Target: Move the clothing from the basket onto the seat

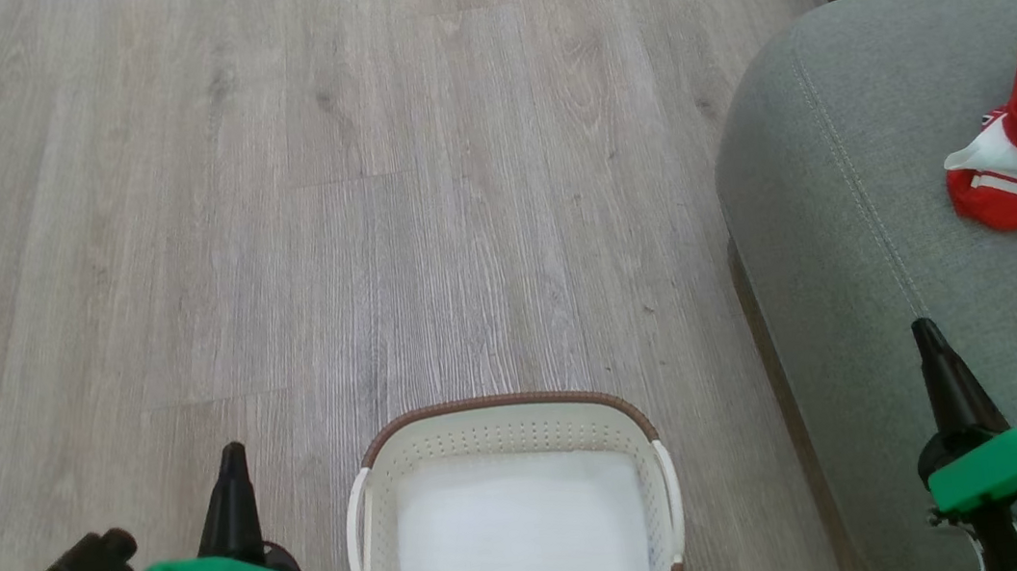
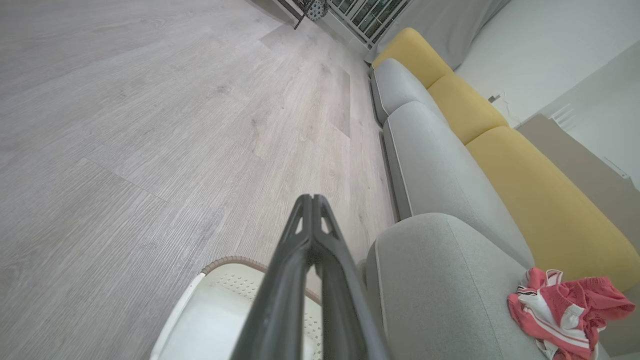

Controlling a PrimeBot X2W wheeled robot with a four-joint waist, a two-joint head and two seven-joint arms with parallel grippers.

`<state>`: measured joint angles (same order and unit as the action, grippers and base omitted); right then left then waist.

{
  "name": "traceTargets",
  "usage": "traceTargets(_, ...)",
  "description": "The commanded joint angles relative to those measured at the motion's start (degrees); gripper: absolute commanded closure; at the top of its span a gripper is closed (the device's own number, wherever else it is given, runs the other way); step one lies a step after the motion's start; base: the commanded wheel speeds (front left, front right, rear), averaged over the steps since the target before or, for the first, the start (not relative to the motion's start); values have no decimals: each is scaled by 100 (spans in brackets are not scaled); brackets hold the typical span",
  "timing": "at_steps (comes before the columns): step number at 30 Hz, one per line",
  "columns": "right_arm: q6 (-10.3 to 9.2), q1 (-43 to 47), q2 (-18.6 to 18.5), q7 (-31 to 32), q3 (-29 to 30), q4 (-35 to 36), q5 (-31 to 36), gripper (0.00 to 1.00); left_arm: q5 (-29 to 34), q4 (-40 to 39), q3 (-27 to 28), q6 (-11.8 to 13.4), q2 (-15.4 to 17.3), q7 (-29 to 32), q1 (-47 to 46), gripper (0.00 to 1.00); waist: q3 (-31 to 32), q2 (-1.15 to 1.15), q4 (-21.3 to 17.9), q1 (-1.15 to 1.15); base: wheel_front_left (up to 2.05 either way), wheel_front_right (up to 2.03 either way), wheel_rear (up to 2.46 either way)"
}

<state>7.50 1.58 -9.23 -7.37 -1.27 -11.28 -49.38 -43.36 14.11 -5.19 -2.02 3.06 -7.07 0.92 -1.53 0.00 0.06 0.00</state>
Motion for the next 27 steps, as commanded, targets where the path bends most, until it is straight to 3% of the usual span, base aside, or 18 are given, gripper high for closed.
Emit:
traceTargets(1,0,-319,-14,48,36,161,-174,100,-179,-158,132,-57,59,40,-336,100,3,0,0,0,0,0,0)
traceTargets(27,0,-467,168,455,236,18,-1580,100,-1781,-110,435,-220,65,443,-456,100,47,0,-2,0,0,0,0)
